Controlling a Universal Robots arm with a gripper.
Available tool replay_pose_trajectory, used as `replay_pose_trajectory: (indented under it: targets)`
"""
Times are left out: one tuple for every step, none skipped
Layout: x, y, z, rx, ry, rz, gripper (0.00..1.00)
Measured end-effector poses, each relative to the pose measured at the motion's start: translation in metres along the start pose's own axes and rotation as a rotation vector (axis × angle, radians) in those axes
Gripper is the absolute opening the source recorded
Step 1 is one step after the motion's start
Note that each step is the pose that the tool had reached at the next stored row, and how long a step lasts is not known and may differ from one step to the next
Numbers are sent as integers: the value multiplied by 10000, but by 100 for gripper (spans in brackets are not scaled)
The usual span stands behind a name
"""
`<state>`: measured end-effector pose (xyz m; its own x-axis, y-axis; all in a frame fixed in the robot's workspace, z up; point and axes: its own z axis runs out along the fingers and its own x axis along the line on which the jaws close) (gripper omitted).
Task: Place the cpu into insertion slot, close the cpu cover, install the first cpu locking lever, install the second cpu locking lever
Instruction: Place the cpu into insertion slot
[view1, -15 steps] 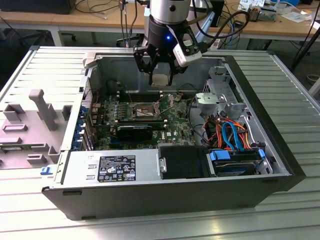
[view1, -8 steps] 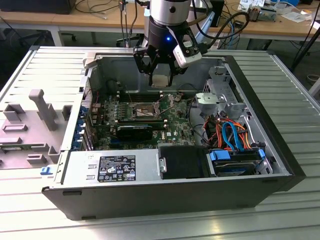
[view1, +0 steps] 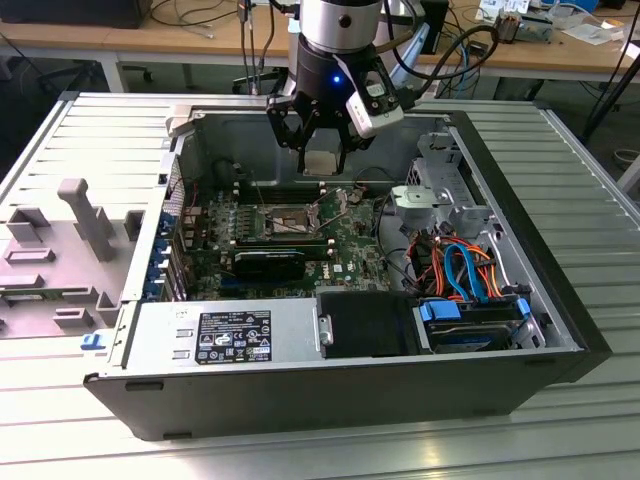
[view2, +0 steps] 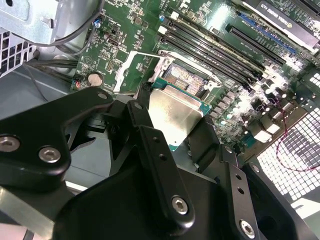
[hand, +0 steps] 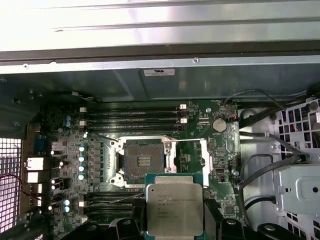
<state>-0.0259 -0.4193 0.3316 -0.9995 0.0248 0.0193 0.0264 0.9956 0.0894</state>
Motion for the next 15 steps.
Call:
replay_pose_trajectory:
  targets:
    - [0,-1,1,0,0,0,55]
    - [0,-5,4,1,1,0,55]
    - [0,-7,7,1,1,0,55]
    - [-1,-9,10,0,0,0,55]
    - [-1,-11,12,1,0,-1,55]
    - [-1,-12,13,0,0,0,55]
    - [-1,-15,16,0,1,0,55]
    - [-1,-17,18,1,0,0,55]
    - [-1,-18,19,1,0,0,55]
    - [-1,-20,22,2,0,0,55]
    - [-1,-23,26,1,1,0,55]
    - [-1,-28,31,0,0,0,55]
    - [-2,-39,39,0,1,0,55]
    - [-2,-54,50,-1,0,0,55]
    - [-3,-61,54,0,0,0,55]
